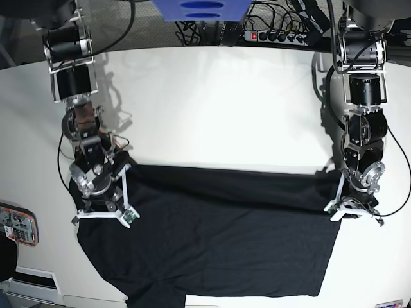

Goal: Fold the T-shirt properly
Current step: 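Pull the held shoulder edge toward the robot with both grippers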

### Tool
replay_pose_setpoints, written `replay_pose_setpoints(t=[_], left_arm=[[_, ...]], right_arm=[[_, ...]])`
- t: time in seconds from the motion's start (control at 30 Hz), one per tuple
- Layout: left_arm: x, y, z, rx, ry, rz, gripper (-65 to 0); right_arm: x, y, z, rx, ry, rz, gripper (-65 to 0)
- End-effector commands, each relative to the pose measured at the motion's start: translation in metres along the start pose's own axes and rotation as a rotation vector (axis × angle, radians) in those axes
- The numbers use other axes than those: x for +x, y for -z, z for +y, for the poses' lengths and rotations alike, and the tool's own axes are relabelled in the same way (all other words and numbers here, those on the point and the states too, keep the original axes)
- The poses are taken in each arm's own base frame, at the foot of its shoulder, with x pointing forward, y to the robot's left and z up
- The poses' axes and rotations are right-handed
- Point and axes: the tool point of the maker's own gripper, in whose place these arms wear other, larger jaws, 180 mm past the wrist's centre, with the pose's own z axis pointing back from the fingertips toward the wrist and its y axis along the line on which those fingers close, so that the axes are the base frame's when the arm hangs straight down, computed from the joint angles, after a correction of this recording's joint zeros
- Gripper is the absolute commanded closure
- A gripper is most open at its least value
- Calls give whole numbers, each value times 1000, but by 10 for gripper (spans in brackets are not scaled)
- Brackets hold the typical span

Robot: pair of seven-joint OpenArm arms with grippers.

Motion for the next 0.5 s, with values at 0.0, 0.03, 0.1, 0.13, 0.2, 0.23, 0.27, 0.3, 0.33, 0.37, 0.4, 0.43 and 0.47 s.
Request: replay_pose_setpoints(t=[0.0,0.03,0.1,0.13,0.2,0.23,0.27,0.3,0.33,0.37,0.4,0.43,0.47], left_arm=[[3,3,26,67,-6,-15,0],[7,6,30,88,-17,-43,0],[10,10,31,110,-23,-87,0],[11,12,28,114,-26,-106,0],[15,15,28,127,-30,-145,0],[17,17,29,131,-33,-154,0],[17,18,28,130,-35,-156,0],[17,18,27,131,-36,-160,0],[16,18,27,132,-37,-158,0],[15,19,27,134,-38,-157,0],[15,19,26,135,-38,-157,0],[15,19,27,138,-39,-156,0],[17,20,31,144,-42,-158,0]], right_arm=[[-2,1,-7,-8,11,5,0],[-6,5,-3,11,20,15,0],[-9,9,4,35,31,14,0],[-10,12,5,43,35,14,0],[-9,18,0,44,42,8,0],[-8,21,-3,44,46,9,0],[-8,24,-6,45,50,8,0],[-7,26,-8,44,52,6,0],[-8,28,-7,47,55,9,0],[-9,29,-7,49,56,12,0],[-9,29,-7,51,57,10,0],[-9,29,-7,51,57,10,0],[-10,30,-6,52,57,11,0]])
